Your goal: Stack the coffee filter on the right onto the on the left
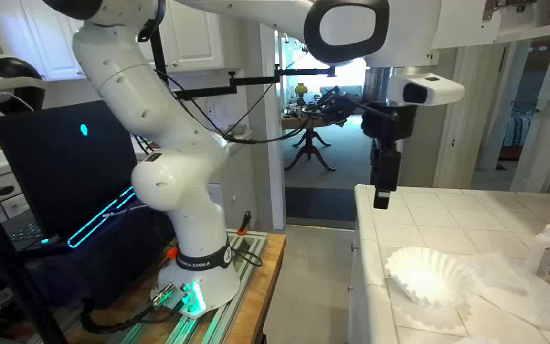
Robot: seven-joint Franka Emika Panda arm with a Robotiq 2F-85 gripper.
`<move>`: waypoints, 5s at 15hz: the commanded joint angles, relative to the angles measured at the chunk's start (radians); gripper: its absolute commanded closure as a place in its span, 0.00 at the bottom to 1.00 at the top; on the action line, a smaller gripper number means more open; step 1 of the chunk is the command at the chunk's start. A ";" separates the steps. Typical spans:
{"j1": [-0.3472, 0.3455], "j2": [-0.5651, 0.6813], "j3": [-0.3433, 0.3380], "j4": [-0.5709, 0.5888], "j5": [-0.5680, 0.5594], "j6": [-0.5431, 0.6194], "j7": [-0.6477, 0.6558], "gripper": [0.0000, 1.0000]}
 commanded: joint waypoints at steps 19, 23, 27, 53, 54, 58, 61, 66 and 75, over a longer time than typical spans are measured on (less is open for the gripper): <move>-0.036 0.307 -0.219 0.207 -0.220 0.232 -0.712 0.00; -0.054 0.448 -0.222 0.257 -0.151 0.360 -0.706 0.00; -0.080 0.547 -0.204 0.288 -0.094 0.392 -0.693 0.00; -0.106 0.653 -0.143 0.269 -0.316 0.429 -0.304 0.00; -0.107 0.655 -0.143 0.270 -0.314 0.429 -0.306 0.07; -0.106 0.660 -0.143 0.269 -0.315 0.437 -0.302 0.39; -0.105 0.662 -0.142 0.268 -0.315 0.444 -0.303 0.61; -0.104 0.662 -0.143 0.266 -0.322 0.450 -0.302 0.96; -0.083 0.594 -0.133 0.215 -0.439 0.480 -0.278 1.00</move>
